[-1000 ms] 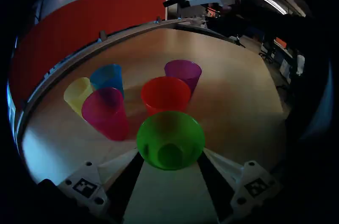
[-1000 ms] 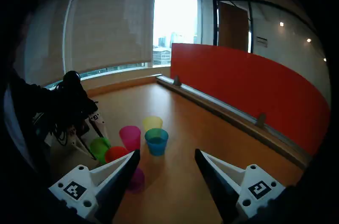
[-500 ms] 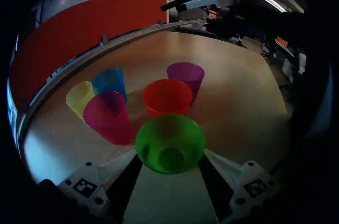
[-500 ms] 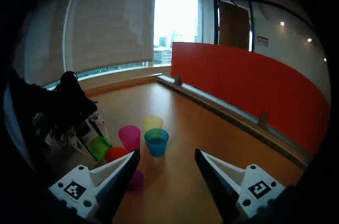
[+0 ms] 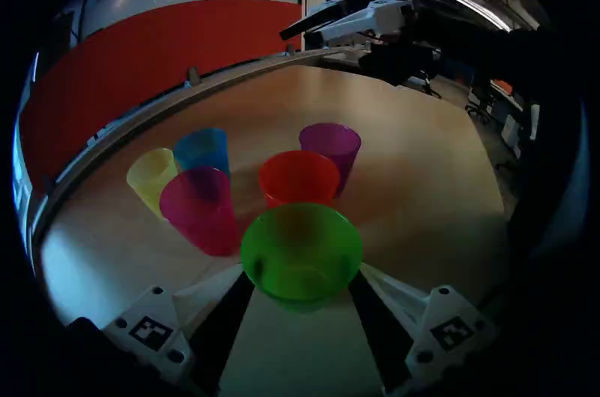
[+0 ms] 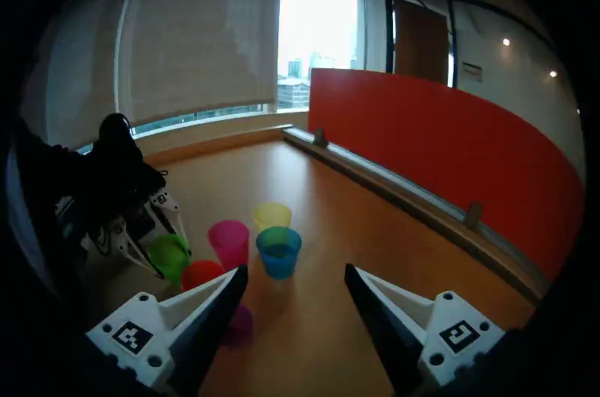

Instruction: Pour water

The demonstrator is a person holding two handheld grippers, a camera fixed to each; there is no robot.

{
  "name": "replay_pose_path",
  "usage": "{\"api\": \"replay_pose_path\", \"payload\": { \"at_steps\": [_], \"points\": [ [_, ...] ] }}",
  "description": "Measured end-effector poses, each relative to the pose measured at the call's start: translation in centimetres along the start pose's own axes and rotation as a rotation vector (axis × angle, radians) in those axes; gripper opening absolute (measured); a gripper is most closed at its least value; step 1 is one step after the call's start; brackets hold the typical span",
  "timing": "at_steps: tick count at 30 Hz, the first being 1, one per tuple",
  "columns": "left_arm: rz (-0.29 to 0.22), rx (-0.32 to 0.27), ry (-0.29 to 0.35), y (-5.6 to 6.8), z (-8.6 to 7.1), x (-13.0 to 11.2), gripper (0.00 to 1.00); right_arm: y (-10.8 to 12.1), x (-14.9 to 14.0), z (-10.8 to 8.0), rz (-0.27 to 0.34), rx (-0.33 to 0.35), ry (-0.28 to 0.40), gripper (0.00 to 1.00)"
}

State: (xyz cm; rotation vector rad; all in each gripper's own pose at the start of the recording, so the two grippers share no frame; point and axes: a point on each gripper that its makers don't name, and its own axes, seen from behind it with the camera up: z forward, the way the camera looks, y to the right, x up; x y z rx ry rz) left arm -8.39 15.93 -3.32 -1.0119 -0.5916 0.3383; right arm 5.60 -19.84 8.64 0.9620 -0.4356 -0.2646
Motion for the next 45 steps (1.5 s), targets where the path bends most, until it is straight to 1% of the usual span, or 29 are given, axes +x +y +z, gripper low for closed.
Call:
{"api": "replay_pose_path", "payload": {
  "at_steps": [11, 23, 32, 45],
  "points": [
    [-0.031, 0.057, 0.058, -0.7, -1.5, 1.1, 0.82, 0.0, -1.0, 2.0, -0.017, 0.026, -0.05, 1.0],
    [-0.056, 0.111, 0.151, -1.3, -3.6, 3.0, 0.82, -0.1, -2.1, 4.0, -0.034, 0.065, -0.107, 1.0],
    [-0.068, 0.154, 0.192, -2.4, -5.1, 3.9, 0.82, -0.2, -2.8, 5.8, -0.059, 0.094, -0.149, 1.0],
    [-0.097, 0.205, 0.306, -3.8, -7.6, 6.7, 0.82, -0.1, -4.2, 8.4, -0.086, 0.135, -0.209, 1.0]
  ]
}}
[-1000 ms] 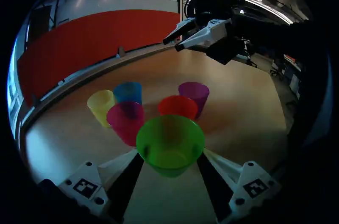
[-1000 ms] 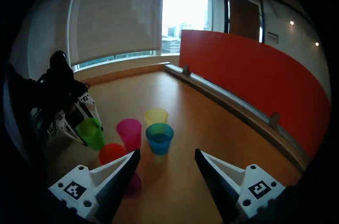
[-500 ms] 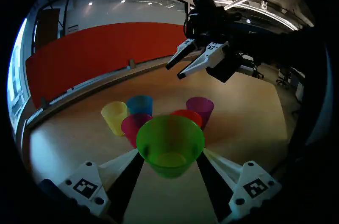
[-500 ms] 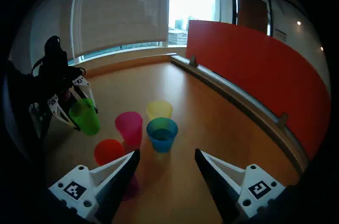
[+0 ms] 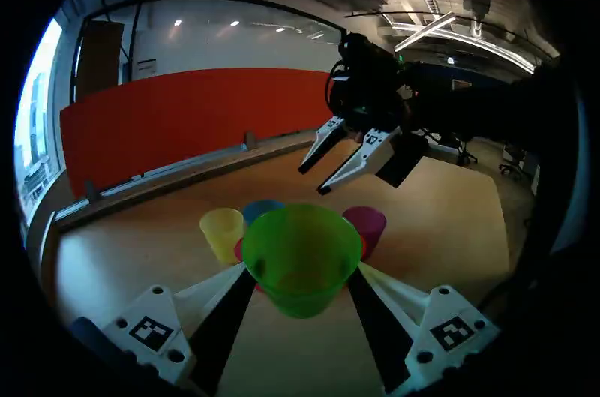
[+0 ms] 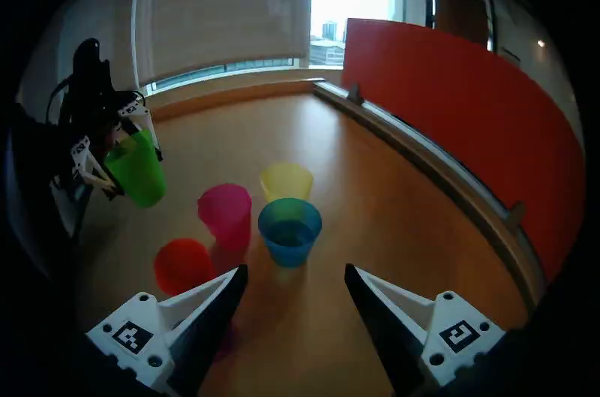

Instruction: Pour water

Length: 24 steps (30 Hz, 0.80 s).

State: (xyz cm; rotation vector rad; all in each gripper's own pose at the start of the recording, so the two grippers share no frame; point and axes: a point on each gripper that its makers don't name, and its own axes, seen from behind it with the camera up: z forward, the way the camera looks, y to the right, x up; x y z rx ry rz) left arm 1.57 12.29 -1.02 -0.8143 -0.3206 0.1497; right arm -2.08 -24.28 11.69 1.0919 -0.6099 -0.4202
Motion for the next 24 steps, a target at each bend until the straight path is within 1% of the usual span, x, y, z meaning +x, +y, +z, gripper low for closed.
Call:
{"api": "replay_pose_path", "payload": {
  "at_steps": [5, 9, 17, 24],
  "points": [
    [-0.002, 0.013, 0.024, -0.2, -0.6, 1.1, 0.82, 0.2, -0.5, 1.1, -0.017, 0.01, -0.025, 1.0],
    [-0.004, 0.017, 0.034, -0.1, -1.0, 1.9, 0.82, 0.3, -0.8, 2.0, -0.026, 0.019, -0.035, 1.0],
    [0.004, 0.024, 0.054, 0.0, -1.5, 3.3, 0.82, 0.2, -1.3, 3.6, -0.036, 0.044, -0.053, 1.0],
    [0.001, 0.029, 0.087, 0.1, -1.8, 4.4, 0.82, 0.3, -1.8, 5.0, -0.06, 0.057, -0.073, 1.0]
  ]
}}
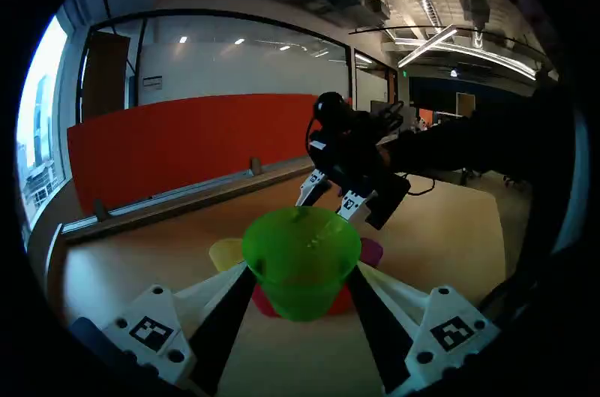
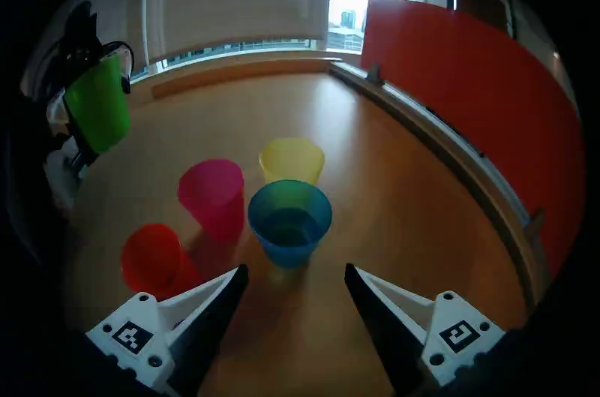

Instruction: Pour water

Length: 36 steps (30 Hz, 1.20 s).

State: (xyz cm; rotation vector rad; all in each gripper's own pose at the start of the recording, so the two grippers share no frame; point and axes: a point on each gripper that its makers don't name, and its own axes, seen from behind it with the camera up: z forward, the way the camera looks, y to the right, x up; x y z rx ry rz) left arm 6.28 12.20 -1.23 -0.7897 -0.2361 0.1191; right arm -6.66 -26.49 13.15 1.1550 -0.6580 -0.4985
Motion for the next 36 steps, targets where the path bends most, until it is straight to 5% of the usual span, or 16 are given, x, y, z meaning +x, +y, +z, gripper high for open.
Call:
{"api": "replay_pose_path", "payload": {
  "at_steps": [12, 36],
  "points": [
    [-0.015, 0.016, 0.054, -0.4, -0.4, 1.5, 0.82, -0.1, -0.6, 2.2, -0.034, 0.031, -0.033, 1.0],
    [-0.008, 0.02, 0.044, -0.5, -0.4, 1.0, 0.82, -0.4, 1.9, 5.2, -0.057, 0.045, -0.015, 1.0]
  ]
}}
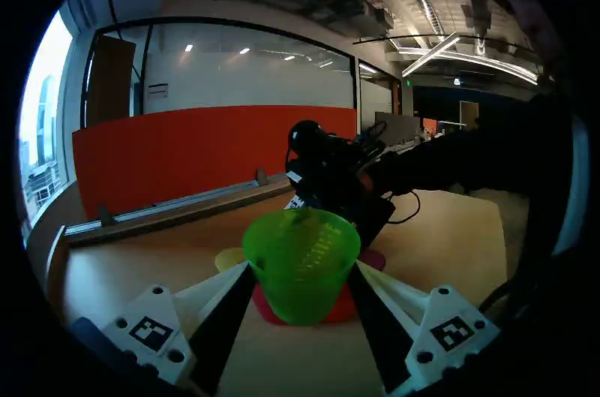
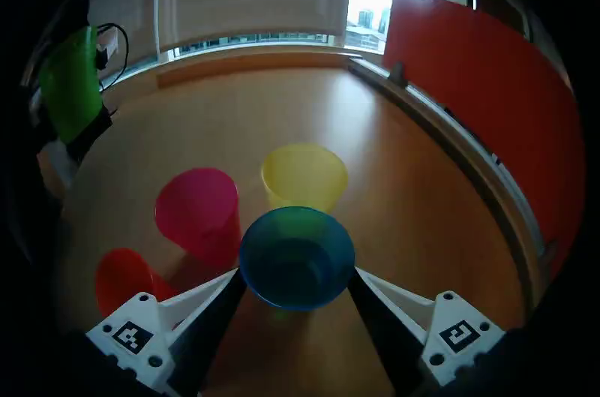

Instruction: Pour water

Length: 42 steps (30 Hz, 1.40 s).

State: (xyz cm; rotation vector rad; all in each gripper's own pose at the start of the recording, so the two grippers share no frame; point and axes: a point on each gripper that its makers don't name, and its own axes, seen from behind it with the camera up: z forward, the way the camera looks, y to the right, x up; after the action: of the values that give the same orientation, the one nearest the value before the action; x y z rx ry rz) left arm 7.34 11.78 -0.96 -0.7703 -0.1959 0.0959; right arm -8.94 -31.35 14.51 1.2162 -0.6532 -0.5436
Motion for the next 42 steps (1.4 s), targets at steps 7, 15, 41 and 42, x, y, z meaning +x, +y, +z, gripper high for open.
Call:
{"api": "replay_pose_path", "payload": {
  "at_steps": [7, 15, 41, 42],
  "points": [
    [-0.002, 0.0, -0.001, 0.0, 0.0, -0.2, 0.82, 0.0, 0.5, 0.3, 0.003, -0.001, 0.007, 0.91],
    [-0.003, -0.005, -0.004, 0.1, 0.1, -0.4, 0.82, -0.1, 0.6, 0.3, 0.01, -0.005, 0.021, 0.88],
    [-0.007, -0.008, -0.014, 0.7, 0.3, -0.7, 0.82, 0.4, 4.2, -3.3, 0.067, -0.056, 0.142, 0.88],
    [-0.006, -0.008, -0.014, 0.7, 0.3, -0.7, 0.82, 0.4, 4.4, -3.5, 0.068, -0.059, 0.149, 0.88]
  ]
}}
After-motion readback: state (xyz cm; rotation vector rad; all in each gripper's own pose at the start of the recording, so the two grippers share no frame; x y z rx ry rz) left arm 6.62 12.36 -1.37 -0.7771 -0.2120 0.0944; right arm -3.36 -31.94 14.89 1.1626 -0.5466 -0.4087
